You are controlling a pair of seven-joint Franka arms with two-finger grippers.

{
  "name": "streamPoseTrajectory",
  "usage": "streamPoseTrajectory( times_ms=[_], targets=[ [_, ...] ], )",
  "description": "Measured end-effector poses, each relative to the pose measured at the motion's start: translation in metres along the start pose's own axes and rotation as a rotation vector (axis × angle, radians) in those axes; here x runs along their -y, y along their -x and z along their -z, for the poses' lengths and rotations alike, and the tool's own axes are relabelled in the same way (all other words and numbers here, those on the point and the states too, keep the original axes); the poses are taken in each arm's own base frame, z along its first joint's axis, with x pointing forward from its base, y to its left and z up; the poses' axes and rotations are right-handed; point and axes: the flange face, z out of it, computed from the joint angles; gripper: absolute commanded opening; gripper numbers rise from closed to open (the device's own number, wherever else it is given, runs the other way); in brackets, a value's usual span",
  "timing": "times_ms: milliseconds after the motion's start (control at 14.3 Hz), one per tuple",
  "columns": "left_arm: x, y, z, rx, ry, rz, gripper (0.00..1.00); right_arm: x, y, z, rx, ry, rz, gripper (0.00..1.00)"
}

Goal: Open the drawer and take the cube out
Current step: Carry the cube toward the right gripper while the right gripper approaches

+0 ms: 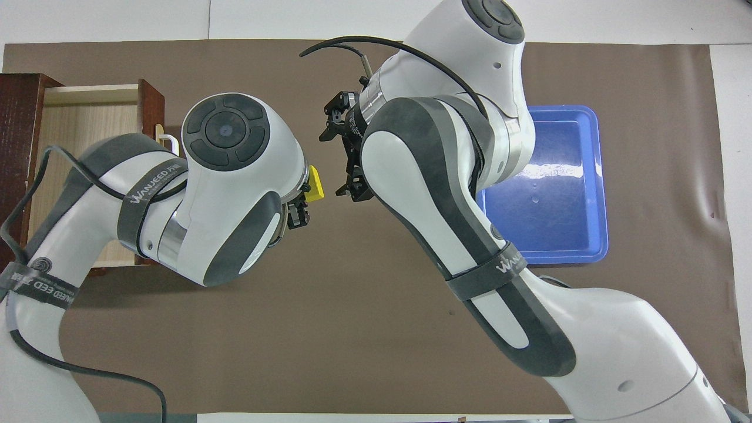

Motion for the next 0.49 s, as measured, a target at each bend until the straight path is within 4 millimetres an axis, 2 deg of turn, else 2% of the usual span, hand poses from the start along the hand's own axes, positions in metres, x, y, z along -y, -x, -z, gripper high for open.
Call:
streamPoseTrajectory(
  times_ms=[491],
  targets=[
    [-0.001, -0.001, -0.0002, 0.0, 0.0, 0.004, 0.0, 0.0012, 0.0045, -0.0078, 0.039, -0.005, 0.016, 0.98]
  ],
)
